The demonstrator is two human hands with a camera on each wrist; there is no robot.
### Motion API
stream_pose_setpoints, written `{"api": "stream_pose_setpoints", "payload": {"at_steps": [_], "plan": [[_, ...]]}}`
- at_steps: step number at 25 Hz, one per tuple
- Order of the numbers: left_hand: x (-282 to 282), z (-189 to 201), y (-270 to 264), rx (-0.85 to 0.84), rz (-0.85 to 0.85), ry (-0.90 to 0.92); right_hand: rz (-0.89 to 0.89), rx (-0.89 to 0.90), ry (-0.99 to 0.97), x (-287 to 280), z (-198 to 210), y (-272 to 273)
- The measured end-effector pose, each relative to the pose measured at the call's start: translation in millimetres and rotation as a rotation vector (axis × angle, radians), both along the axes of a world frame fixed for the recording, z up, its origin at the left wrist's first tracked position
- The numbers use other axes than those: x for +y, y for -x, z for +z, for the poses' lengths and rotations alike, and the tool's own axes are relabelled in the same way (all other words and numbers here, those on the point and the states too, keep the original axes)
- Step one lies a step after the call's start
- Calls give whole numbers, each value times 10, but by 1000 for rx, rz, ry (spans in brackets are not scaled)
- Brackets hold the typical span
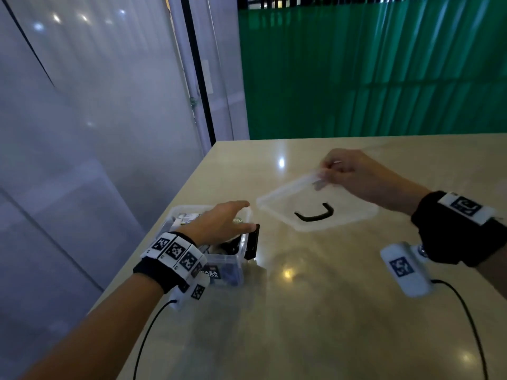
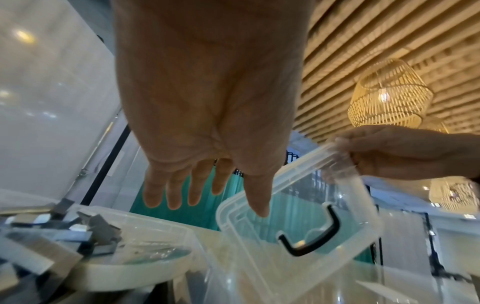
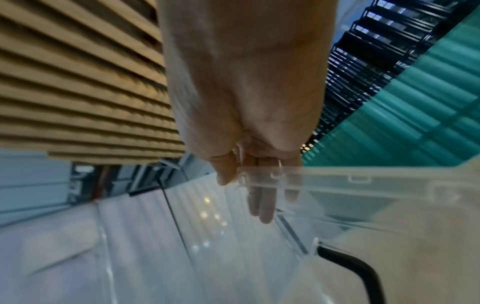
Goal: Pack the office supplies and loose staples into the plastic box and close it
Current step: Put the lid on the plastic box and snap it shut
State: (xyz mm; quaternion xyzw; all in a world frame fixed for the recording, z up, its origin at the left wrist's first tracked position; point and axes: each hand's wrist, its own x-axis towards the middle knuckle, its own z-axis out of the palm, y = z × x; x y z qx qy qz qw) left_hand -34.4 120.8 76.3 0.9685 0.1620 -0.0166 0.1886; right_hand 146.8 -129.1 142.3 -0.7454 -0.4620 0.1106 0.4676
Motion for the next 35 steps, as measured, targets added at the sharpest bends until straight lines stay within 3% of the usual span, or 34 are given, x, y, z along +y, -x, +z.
{"api": "stream_pose_setpoints", "payload": {"at_steps": [3,8,10,12,14,16,19,24,26,30,35], "plan": [[41,62,99,-183,81,176,67,133,-99,-51,460,314],[113,300,380,-572,131,659,78,437,-293,246,606,503],[205,365,517,-645,183,853,50,619,-412,417,541,498],[369,342,644,-662,230,911,1,769,-478,572,384,522],[599,316,772,-684,278,921,-76,777,-419,784,136,609],[788,291,844,-671,325,933,-126,674,-283,975,-204,743],[1013,133,846,-595,412,857,-176,496,-89,1197,-682,935],[1224,-117,844,-405,402,323,-307,250,110,1434,-1133,1039],[1283,-216,858,-389,409,201,-352,142,170,1504,-1249,1069],[1377,-520,957,-354,430,72,-391,38,234,1573,-1328,1187],[1340,-662,1082,-429,383,99,-385,-123,307,1519,-1282,1343]]}}
